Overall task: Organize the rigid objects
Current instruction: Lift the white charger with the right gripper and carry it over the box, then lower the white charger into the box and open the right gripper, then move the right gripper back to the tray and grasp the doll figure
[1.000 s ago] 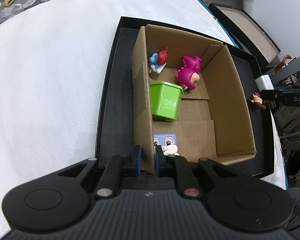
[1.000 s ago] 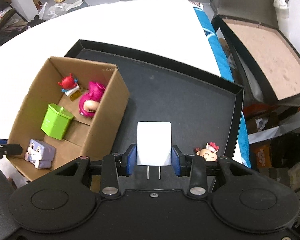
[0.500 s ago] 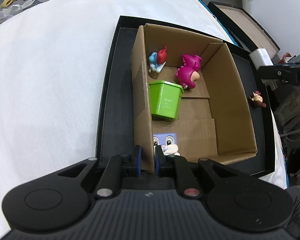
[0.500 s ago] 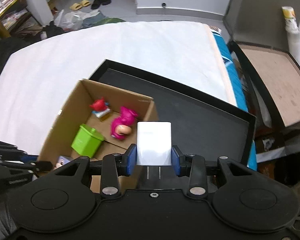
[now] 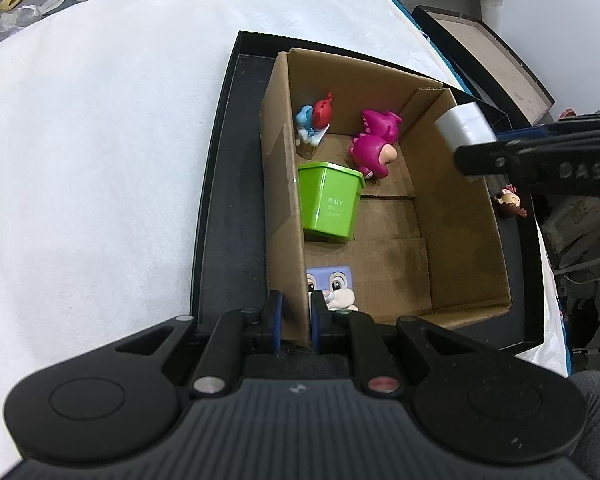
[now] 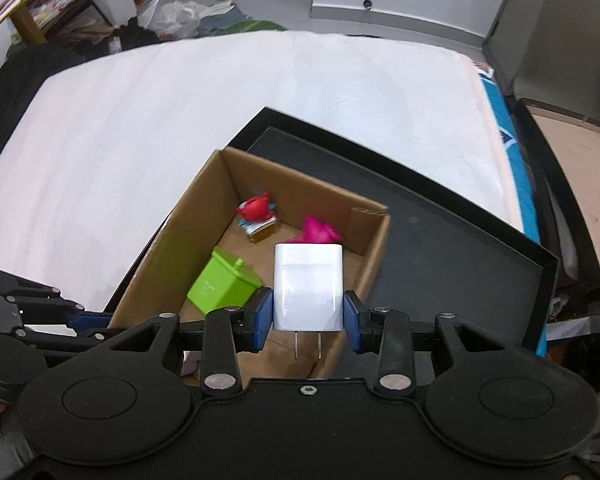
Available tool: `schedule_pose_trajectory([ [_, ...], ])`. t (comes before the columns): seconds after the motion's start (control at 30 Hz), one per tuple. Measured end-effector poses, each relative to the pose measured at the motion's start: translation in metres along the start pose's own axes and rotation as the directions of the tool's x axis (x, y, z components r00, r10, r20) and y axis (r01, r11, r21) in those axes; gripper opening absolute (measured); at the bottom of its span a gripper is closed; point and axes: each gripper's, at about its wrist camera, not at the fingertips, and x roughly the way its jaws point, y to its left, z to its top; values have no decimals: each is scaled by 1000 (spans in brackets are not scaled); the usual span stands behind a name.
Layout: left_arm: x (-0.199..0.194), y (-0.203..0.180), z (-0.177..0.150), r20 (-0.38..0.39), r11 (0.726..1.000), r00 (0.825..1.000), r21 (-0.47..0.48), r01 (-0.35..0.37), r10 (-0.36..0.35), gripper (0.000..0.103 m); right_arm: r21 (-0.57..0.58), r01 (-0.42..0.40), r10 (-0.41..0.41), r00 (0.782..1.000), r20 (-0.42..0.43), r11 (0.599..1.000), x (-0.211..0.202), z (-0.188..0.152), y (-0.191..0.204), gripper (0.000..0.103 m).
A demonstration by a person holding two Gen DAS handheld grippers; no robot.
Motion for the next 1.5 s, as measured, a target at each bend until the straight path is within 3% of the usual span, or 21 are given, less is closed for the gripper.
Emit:
schedule_pose_trajectory([
  [0.4,0,4,0,1,1000,1000,-6,21,-21,13,-23,2,-3,999,-54,1000,37,-2,30,37],
  [0.5,-1,5,-1,4,999,1000,-6,31,-31,14,-22,25,-27,996,-84,999,50,-5,32,62],
  [1.03,-1,5,0,0,1000,1000,-13,24,-24,14,22,-19,19,999,-38,1000,23,-10,15,62],
  [1.5,2,0,1,-9,1000,1000,-4,0,0,14,87,-6,3,1000,30,996,-13,-21,-26,62],
])
